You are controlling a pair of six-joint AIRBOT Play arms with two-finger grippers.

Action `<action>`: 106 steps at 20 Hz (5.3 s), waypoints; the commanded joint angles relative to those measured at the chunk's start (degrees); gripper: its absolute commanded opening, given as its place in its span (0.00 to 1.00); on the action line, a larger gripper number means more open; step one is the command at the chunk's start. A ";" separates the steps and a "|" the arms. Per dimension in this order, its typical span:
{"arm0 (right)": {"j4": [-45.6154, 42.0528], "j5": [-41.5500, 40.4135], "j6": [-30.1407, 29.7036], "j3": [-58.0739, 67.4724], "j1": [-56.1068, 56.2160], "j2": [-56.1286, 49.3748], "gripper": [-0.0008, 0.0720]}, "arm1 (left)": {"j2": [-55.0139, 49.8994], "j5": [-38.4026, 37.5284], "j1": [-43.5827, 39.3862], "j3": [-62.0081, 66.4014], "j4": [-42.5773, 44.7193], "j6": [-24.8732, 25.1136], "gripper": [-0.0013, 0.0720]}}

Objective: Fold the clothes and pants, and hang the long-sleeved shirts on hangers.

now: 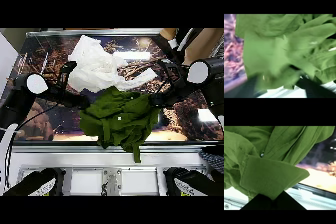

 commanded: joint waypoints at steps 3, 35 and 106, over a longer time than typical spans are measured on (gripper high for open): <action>0.20 0.09 0.02 -0.02 0.04 -0.09 0.03 | 4.31 0.52 0.96 0.13 -0.07 1.60 0.91; 0.20 0.07 0.02 -0.02 0.04 -0.11 0.03 | -38.27 32.22 25.57 8.79 40.28 -7.04 0.90; 0.20 0.07 0.02 -0.02 0.04 -0.20 0.03 | 10.84 -16.85 18.99 -16.63 -9.03 74.66 0.04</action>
